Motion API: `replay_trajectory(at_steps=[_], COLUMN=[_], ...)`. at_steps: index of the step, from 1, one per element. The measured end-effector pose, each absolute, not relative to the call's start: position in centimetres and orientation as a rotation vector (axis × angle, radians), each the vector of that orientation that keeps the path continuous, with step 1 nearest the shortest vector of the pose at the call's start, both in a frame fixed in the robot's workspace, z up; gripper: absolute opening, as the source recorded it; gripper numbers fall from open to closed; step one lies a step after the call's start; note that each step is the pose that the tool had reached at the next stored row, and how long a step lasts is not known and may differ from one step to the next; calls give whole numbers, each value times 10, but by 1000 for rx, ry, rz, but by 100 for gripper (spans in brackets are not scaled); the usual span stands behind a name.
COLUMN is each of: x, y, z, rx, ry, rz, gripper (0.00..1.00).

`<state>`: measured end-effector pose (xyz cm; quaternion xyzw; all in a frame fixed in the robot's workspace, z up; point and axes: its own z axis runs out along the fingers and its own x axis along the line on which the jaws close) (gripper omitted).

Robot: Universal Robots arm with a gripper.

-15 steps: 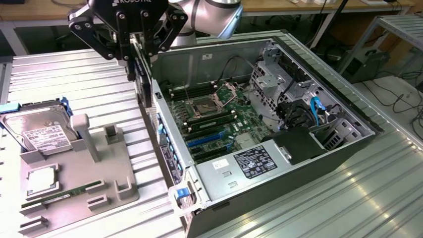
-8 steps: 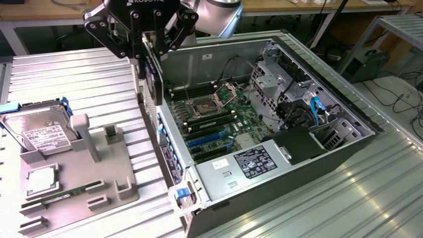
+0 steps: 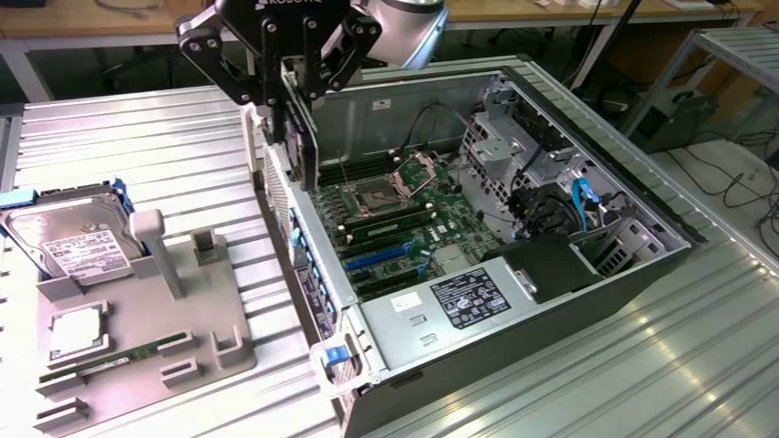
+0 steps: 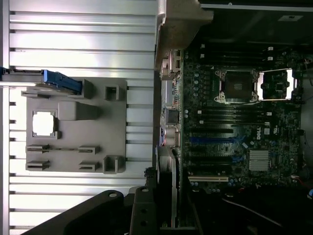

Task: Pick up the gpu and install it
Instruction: 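Pick up the gpu and move the gpu toward the slot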

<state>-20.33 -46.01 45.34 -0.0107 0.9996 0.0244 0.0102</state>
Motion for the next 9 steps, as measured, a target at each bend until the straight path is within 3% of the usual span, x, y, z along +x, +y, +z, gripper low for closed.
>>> replay_trajectory(at_steps=[9], x=[-182], y=[-460], z=[453], rx=[-33], ry=[3120], rz=[76], gripper=[28])
